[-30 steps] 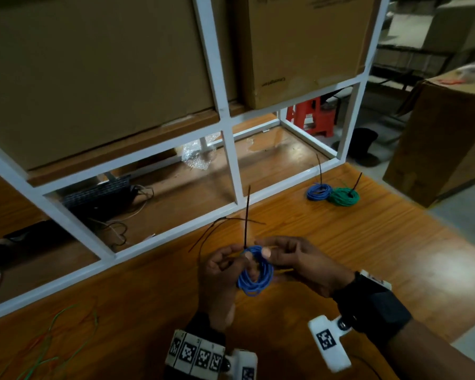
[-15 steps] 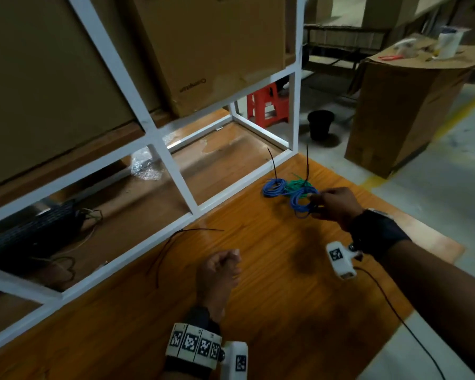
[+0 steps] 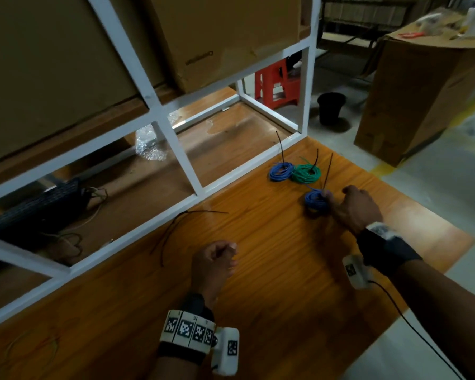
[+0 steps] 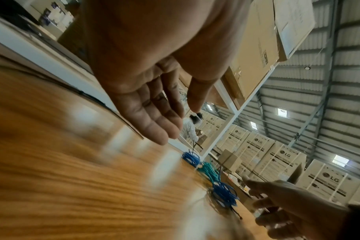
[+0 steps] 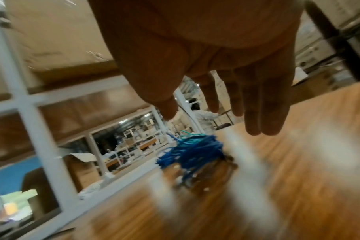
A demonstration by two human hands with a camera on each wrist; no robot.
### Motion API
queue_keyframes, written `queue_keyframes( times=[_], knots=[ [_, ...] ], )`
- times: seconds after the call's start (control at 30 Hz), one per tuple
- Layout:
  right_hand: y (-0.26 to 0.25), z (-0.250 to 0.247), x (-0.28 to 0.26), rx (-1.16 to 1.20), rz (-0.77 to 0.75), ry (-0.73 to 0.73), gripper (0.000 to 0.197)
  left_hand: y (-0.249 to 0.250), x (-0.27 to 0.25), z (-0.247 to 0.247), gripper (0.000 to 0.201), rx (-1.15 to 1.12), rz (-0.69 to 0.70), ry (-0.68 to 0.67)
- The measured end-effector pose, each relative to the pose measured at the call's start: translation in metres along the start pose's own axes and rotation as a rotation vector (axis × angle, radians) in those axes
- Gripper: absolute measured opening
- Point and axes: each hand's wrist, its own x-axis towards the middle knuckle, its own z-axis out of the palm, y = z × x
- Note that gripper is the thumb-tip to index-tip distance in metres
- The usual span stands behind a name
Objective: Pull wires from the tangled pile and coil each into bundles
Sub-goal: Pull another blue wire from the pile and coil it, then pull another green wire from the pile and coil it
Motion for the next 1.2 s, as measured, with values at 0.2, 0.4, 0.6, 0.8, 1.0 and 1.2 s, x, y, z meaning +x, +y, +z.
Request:
queue_keyframes(
  times=[0.2, 0.4, 0.6, 0.8, 1.0, 1.2],
  knots=[
    [-0.052, 0.025, -0.087, -0.004, -0.38, -0.129, 0.036, -0.011, -0.035, -0.074, 0.016, -0.007, 0.027, 0.048],
    [-0.156, 0.098, -0.194, 0.037, -0.695, -0.405, 0.021, -0.044, -0.093, -0.171, 0.014, 0.017, 0.101, 0.228],
    [-0.243, 0.173, -0.339, 0.091, -0.93, -0.632, 0.027, -0.096, -0.16, -0.301, 0.007, 0.013, 0.034, 0.345],
    [-0.286, 0.236, -0.436, -0.076, -1.048, -0.854, 0.014, -0.157, -0.202, -0.423, 0.015, -0.067, 0.088, 0.522],
    [-0.267, 0.265, -0.45, -0.302, -0.898, -0.587, 0.033, -0.203, -0.214, -0.457, 0.012, -0.062, 0.025, 0.404],
    [-0.261, 0.256, -0.433, -0.136, -0.798, -0.747, 0.024, -0.206, -0.198, -0.431, 0.013, -0.08, 0.022, 0.368]
  ],
)
